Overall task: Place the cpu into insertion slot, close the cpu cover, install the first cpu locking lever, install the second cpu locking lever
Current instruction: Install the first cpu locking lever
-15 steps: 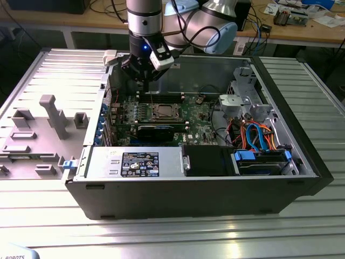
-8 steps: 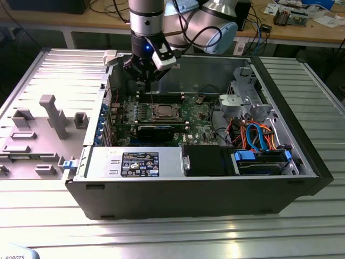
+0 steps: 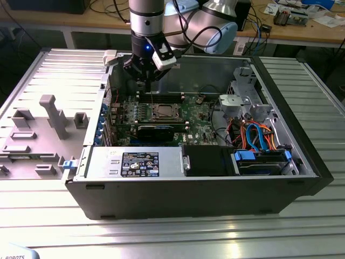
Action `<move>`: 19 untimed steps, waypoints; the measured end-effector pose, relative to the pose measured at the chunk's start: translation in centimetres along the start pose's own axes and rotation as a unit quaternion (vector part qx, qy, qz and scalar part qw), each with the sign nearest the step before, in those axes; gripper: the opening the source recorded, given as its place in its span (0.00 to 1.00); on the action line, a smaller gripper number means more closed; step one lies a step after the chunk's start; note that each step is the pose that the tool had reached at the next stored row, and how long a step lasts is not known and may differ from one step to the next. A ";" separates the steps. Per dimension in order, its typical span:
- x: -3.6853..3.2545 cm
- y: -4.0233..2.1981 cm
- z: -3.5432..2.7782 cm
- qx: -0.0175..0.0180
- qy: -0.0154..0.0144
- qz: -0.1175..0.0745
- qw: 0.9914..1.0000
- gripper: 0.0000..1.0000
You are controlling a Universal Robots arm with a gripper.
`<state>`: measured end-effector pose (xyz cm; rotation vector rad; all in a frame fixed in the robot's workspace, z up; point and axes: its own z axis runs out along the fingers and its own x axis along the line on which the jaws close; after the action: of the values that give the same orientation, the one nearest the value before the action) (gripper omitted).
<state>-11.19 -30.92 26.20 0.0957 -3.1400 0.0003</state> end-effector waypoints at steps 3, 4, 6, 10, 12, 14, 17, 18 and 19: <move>-0.03 0.00 0.00 0.000 0.000 0.000 1.000 0.11; -0.04 0.00 0.00 0.000 0.000 0.000 1.000 0.11; -0.10 -0.01 0.00 0.000 0.000 0.000 1.000 0.11; -0.39 -0.02 0.00 0.000 0.000 0.000 1.000 0.11; -0.74 -0.04 0.00 0.000 0.000 0.000 1.000 0.11; -1.00 -0.06 0.00 0.000 0.000 0.000 1.000 0.11; -1.47 -0.09 0.00 0.000 0.000 0.000 1.000 0.11; -1.65 -0.10 0.00 0.000 0.000 0.000 1.000 0.11; -1.79 -0.11 0.01 0.000 0.000 0.000 1.000 0.11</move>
<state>-9.39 -30.92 26.19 0.0958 -3.1400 0.0004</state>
